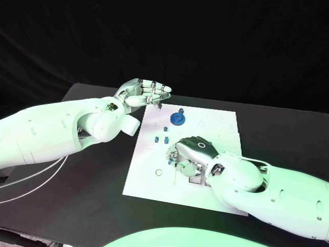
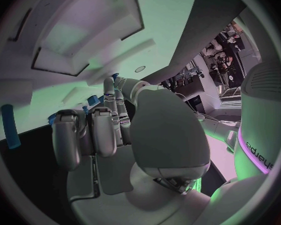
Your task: Assemble the parts on the task board
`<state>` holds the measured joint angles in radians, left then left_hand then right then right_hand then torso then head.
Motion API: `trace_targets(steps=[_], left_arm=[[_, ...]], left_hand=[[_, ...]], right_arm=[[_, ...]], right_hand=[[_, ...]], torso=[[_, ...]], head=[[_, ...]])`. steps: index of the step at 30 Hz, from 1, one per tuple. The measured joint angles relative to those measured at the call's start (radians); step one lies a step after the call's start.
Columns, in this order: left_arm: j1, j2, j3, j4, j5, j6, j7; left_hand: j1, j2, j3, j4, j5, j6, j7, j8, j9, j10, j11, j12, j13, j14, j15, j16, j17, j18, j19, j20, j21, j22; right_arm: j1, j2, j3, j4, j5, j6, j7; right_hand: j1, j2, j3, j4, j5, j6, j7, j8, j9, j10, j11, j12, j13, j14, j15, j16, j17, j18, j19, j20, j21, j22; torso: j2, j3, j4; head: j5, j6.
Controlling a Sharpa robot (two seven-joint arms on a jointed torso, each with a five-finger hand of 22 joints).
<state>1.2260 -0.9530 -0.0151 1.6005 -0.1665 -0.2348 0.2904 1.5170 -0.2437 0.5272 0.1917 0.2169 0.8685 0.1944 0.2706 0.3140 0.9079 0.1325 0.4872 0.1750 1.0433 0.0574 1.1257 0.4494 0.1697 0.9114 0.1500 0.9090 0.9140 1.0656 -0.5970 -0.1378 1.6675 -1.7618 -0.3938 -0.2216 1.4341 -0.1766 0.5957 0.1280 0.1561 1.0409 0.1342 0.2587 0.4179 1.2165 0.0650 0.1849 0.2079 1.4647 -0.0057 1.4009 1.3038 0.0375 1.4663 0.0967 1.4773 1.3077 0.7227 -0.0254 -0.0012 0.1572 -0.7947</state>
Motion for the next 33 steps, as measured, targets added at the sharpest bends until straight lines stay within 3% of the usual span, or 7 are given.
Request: trace_targets(steps=[14,18,21,26,33], left_arm=[[0.0,-0.001,0.0,0.0,0.0,-0.001,0.0],[0.0,-0.001,0.0,0.0,0.0,-0.001,0.0],[0.0,-0.001,0.0,0.0,0.001,-0.001,0.0],[0.0,-0.002,0.0,-0.001,0.001,-0.001,0.0],[0.0,-0.005,0.0,-0.003,0.001,-0.002,-0.001]], left_hand=[[0.0,0.0,0.0,0.0,0.0,0.0,0.0,0.0,0.0,0.0,0.0,0.0,0.0,0.0,0.0,0.0,0.0,0.0,0.0,0.0,0.0,0.0],[0.0,0.0,0.0,0.0,0.0,0.0,0.0,0.0,0.0,0.0,0.0,0.0,0.0,0.0,0.0,0.0,0.0,0.0,0.0,0.0,0.0,0.0],[0.0,0.0,0.0,0.0,0.0,0.0,0.0,0.0,0.0,0.0,0.0,0.0,0.0,0.0,0.0,0.0,0.0,0.0,0.0,0.0,0.0,0.0],[0.0,0.0,0.0,0.0,0.0,0.0,0.0,0.0,0.0,0.0,0.0,0.0,0.0,0.0,0.0,0.0,0.0,0.0,0.0,0.0,0.0,0.0],[0.0,0.0,0.0,0.0,0.0,0.0,0.0,0.0,0.0,0.0,0.0,0.0,0.0,0.0,0.0,0.0,0.0,0.0,0.0,0.0,0.0,0.0]], right_arm=[[0.0,0.011,-0.002,-0.004,-0.007,0.023,-0.004],[0.0,0.01,-0.002,-0.003,-0.01,0.024,-0.006],[0.0,0.008,-0.003,-0.002,-0.012,0.022,-0.008],[-0.001,-0.003,-0.004,0.007,-0.014,0.01,-0.011],[0.001,-0.054,-0.001,0.059,-0.017,-0.031,-0.014]], right_hand=[[-0.037,-0.018,-0.003,-0.003,0.003,-0.002,0.001,0.004,0.002,0.0,0.0,-0.016,0.0,0.0,0.0,-0.004,-0.008,0.0,0.0,0.0,0.0,0.0],[-0.052,-0.022,-0.011,-0.002,0.013,-0.014,0.007,-0.006,0.003,-0.007,0.003,-0.026,-0.002,0.0,0.0,-0.004,-0.009,0.0,0.0,0.0,-0.004,0.0],[-0.067,-0.033,-0.014,0.0,0.013,-0.042,0.017,-0.025,-0.003,-0.036,0.017,-0.044,-0.004,0.0,0.0,-0.004,-0.009,0.0,0.0,0.0,-0.01,0.0],[-0.094,-0.044,-0.021,0.007,0.012,-0.096,0.041,-0.061,-0.02,-0.074,0.038,-0.063,-0.015,0.001,0.017,-0.014,-0.021,0.0,0.0,0.01,-0.038,0.0],[-0.102,-0.061,-0.026,0.013,0.003,-0.112,0.046,-0.075,-0.028,-0.088,0.044,-0.066,-0.016,-0.001,0.024,-0.019,-0.034,0.0,0.0,0.022,-0.056,0.0]], torso=[[0.0,0.0001,-0.0003],[-0.001,0.0006,-0.0007],[-0.001,0.0006,-0.0007],[-0.001,0.0012,-0.0011],[-0.001,0.0019,-0.0013]], head=[[0.001,0.0],[0.001,0.001],[0.001,0.001],[0.002,0.003],[0.001,0.007]])
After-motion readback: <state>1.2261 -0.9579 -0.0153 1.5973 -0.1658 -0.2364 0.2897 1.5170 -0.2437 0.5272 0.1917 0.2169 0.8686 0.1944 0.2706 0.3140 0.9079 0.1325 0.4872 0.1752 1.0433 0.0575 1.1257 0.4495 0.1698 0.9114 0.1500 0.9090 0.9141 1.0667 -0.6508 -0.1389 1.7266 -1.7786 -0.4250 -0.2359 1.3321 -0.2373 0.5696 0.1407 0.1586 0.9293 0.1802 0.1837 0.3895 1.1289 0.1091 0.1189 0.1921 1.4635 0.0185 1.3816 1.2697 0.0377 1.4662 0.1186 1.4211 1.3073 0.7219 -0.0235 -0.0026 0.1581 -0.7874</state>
